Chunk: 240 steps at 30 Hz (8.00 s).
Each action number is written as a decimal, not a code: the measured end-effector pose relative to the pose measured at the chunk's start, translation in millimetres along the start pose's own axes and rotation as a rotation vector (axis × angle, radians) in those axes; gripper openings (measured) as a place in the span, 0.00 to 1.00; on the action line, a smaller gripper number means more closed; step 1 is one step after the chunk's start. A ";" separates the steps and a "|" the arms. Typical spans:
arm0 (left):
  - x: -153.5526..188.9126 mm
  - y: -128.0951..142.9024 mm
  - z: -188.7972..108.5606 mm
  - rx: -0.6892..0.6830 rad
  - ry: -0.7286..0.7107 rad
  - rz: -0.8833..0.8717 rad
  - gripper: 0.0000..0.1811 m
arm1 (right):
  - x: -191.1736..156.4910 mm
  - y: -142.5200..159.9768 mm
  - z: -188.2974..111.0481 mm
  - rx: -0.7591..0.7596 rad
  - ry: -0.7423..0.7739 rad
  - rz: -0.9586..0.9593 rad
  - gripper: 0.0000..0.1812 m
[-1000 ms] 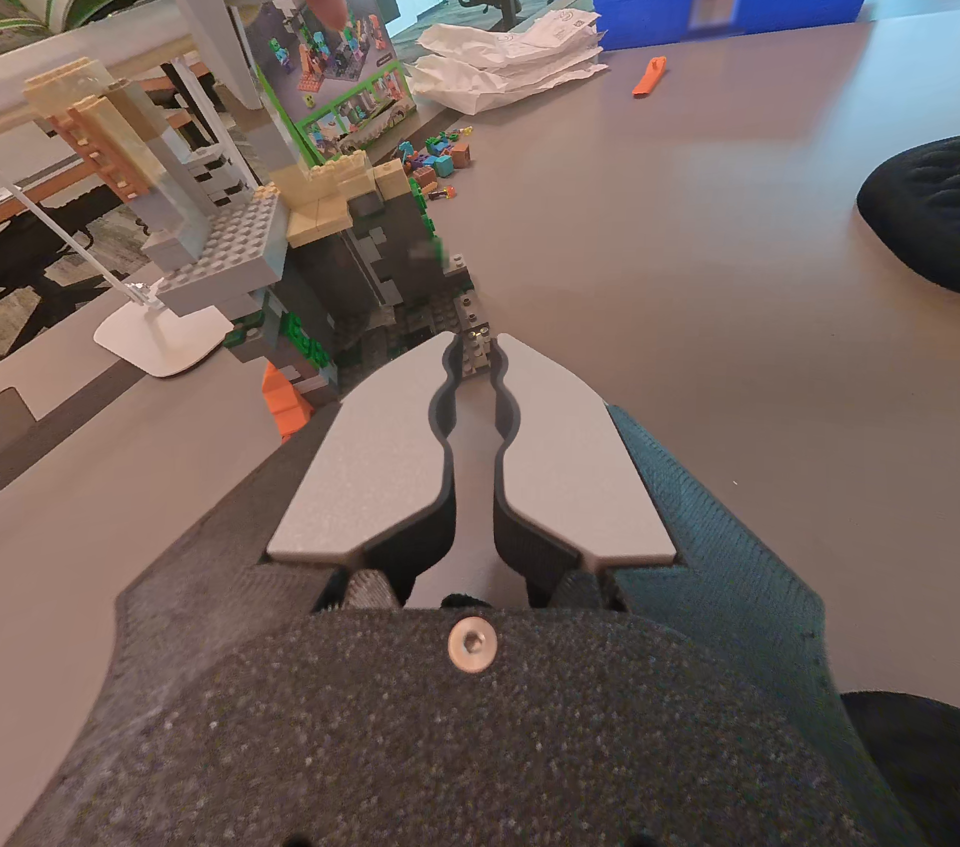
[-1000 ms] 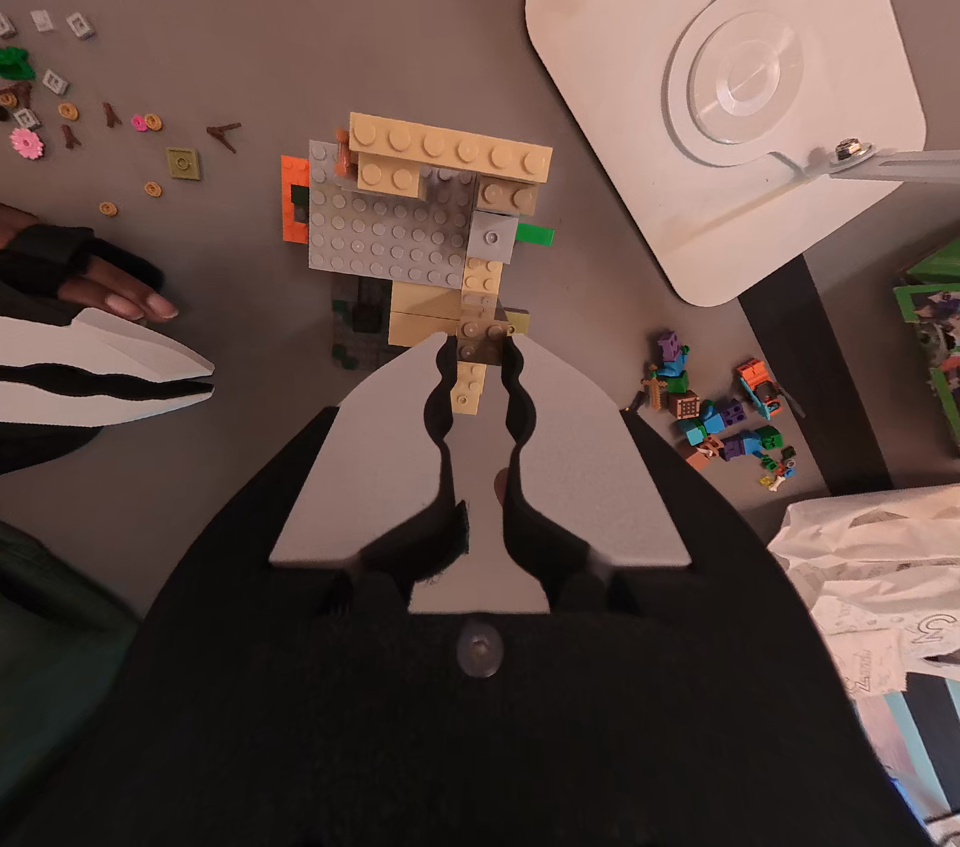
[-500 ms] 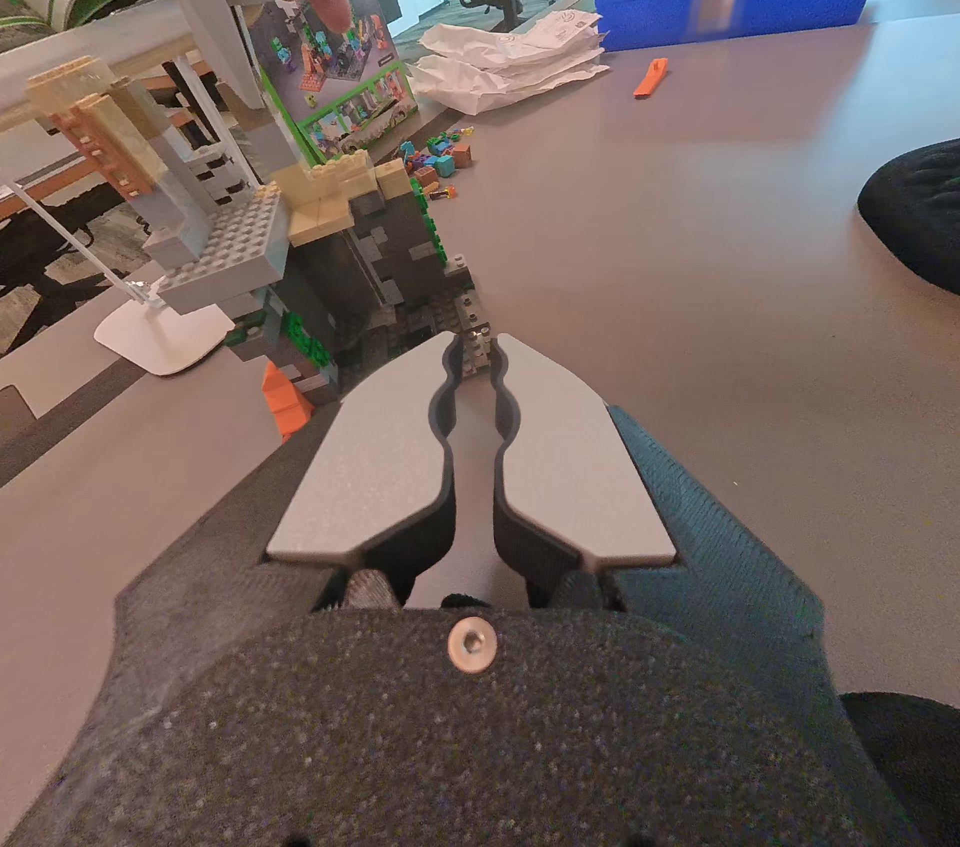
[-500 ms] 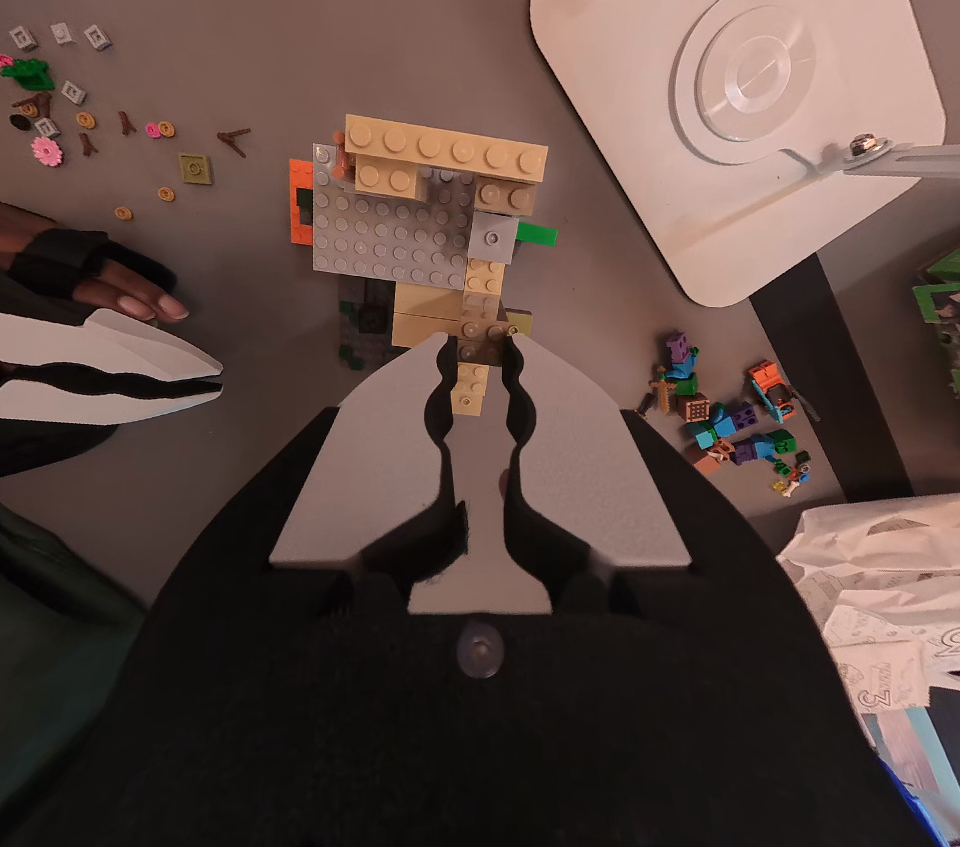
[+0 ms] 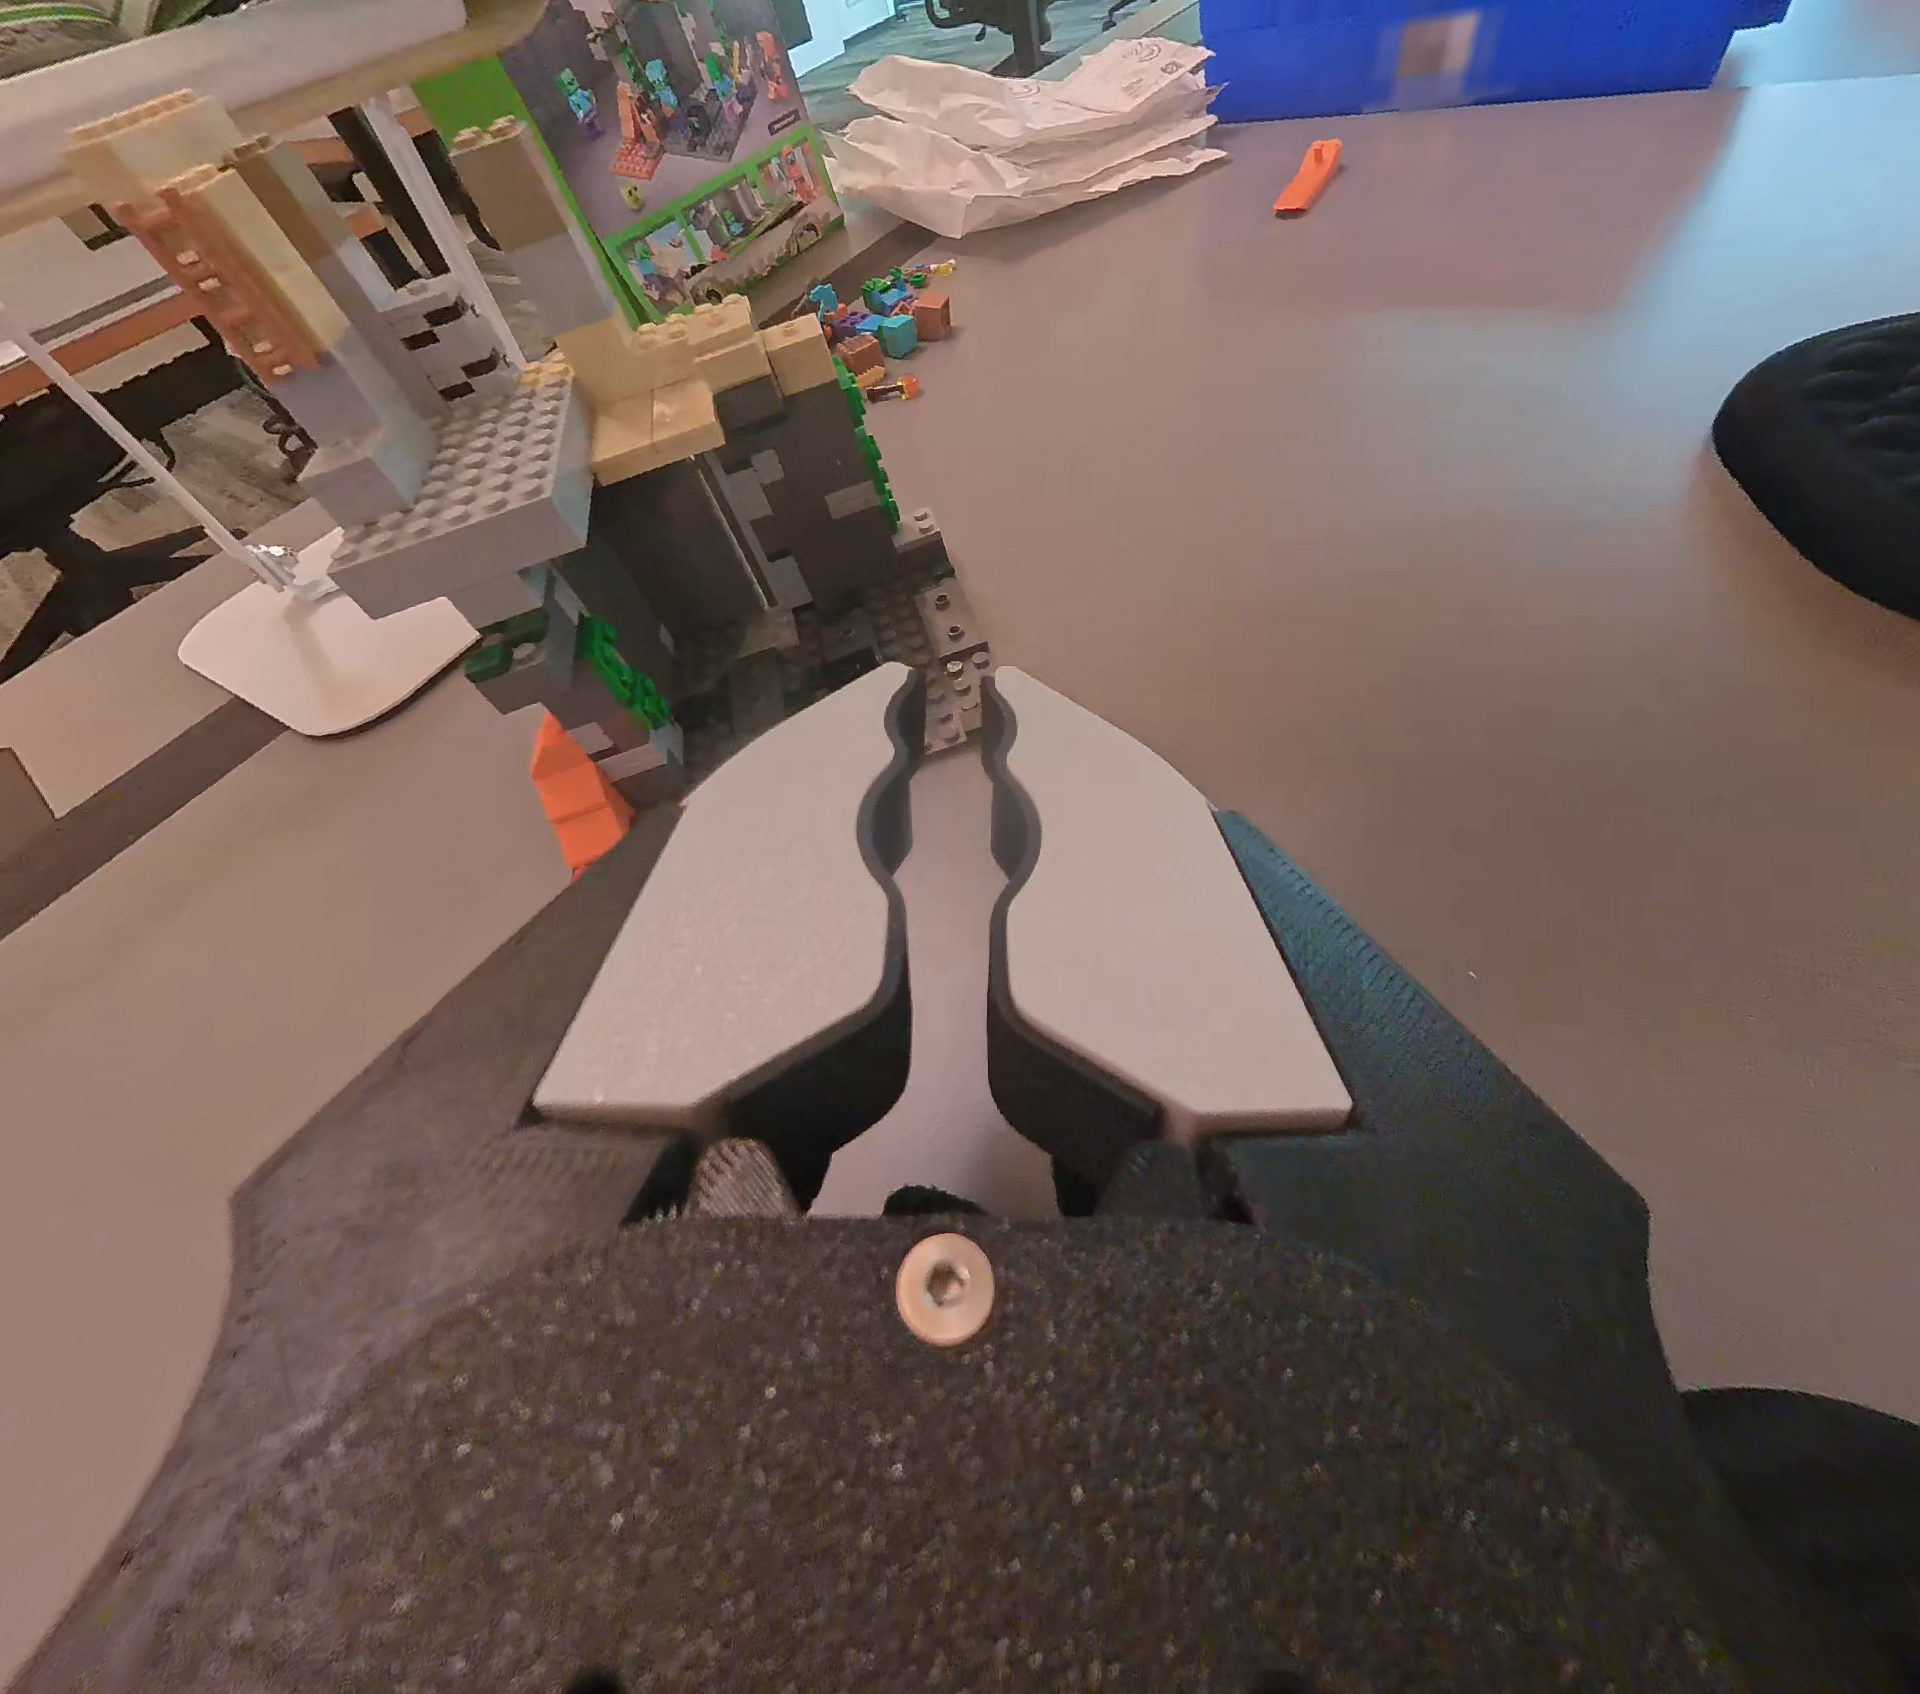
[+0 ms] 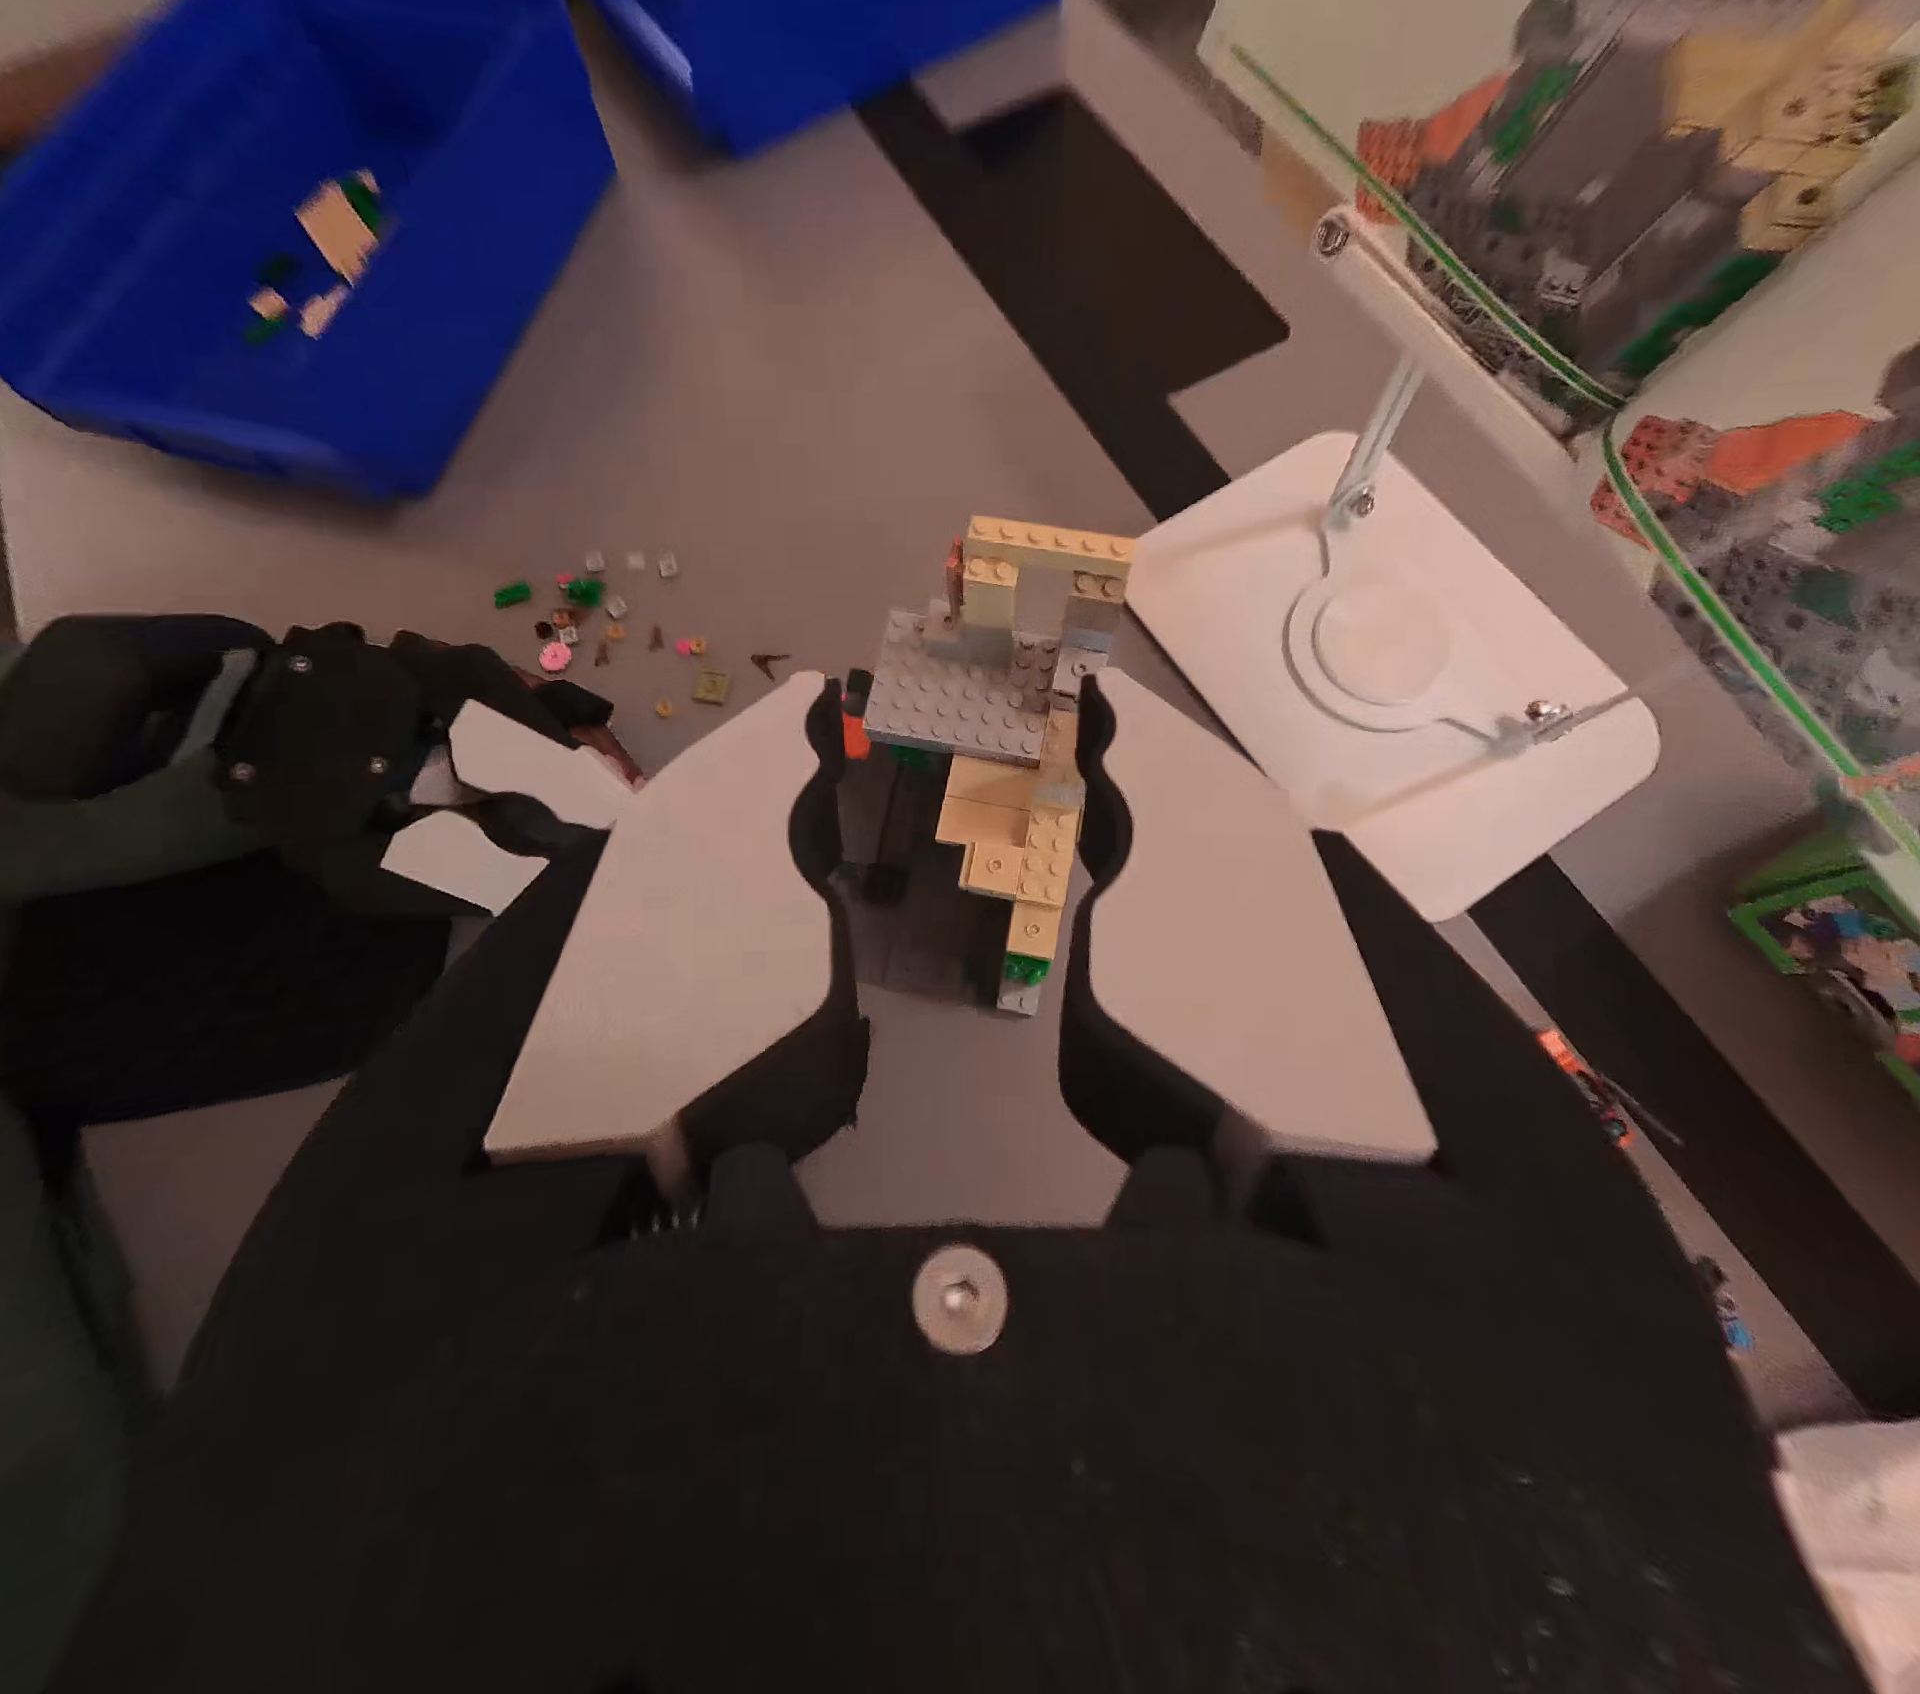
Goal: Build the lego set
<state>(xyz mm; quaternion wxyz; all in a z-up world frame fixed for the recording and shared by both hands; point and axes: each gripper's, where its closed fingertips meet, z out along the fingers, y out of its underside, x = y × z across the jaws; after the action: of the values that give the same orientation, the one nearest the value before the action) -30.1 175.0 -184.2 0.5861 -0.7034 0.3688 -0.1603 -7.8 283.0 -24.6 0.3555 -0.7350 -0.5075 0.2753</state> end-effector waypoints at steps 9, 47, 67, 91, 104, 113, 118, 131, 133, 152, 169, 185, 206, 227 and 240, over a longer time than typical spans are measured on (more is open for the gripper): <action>-2.1 -1.2 -0.7 0.008 -0.007 -0.007 0.05 | -12.6 87.5 -29.5 0.370 -0.018 -0.017 0.17; -73.2 -147.8 -35.9 0.377 -0.331 0.038 0.00 | 23.6 4.4 -116.1 0.939 0.477 -0.127 0.00; -180.6 -223.6 17.3 0.485 -0.489 -0.216 0.00 | 67.6 -77.6 -106.1 1.007 0.600 -0.033 0.00; -188.3 -187.5 46.3 0.386 -0.519 -0.138 0.00 | 111.4 -46.7 -52.8 0.869 0.673 -0.017 0.01; -189.7 -192.9 36.8 0.373 -0.534 -0.102 0.00 | 114.0 -46.5 -50.7 0.857 0.678 -0.019 0.00; -198.0 -193.6 22.7 0.384 -0.552 -0.127 0.00 | 129.4 -70.0 -37.5 0.821 0.696 -0.042 0.00; -204.2 -192.3 14.7 0.379 -0.573 -0.130 0.00 | 150.6 -111.8 -31.3 0.741 0.744 -0.116 0.00; -203.7 -198.9 4.4 0.441 -0.512 -0.194 0.00 | 191.5 -140.4 4.3 0.575 0.782 -0.237 0.00; -204.3 -198.6 3.8 0.443 -0.508 -0.198 0.00 | 193.4 -142.0 7.6 0.569 0.774 -0.245 0.00; -203.0 -197.5 7.3 0.477 -0.451 -0.266 0.00 | 211.2 -122.6 -7.1 0.536 0.793 -0.232 0.00; -195.0 -194.2 20.2 0.447 -0.425 -0.259 0.00 | 200.0 -116.9 -19.9 0.567 0.776 -0.253 0.00; -185.7 -196.0 25.7 0.425 -0.370 -0.260 0.00 | 92.8 -56.4 -76.0 0.813 0.479 0.008 0.03; -196.4 -162.7 -145.6 -0.095 -0.450 0.045 0.04 | 12.6 110.2 -54.8 0.683 0.224 0.182 0.05; -214.0 180.5 -270.5 -1.063 -0.122 -0.344 0.35 | -2.4 139.9 -53.0 0.561 0.137 0.117 0.04; -226.1 118.5 -291.2 -0.804 -0.263 -0.301 0.19 | -11.5 144.5 -42.8 0.519 0.102 0.093 0.04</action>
<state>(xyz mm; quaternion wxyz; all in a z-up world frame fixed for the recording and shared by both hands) -413.8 124.3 -173.0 0.2781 -0.9356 0.2177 0.0029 100.6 228.3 -114.5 0.5442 -0.6547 -0.3672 0.3747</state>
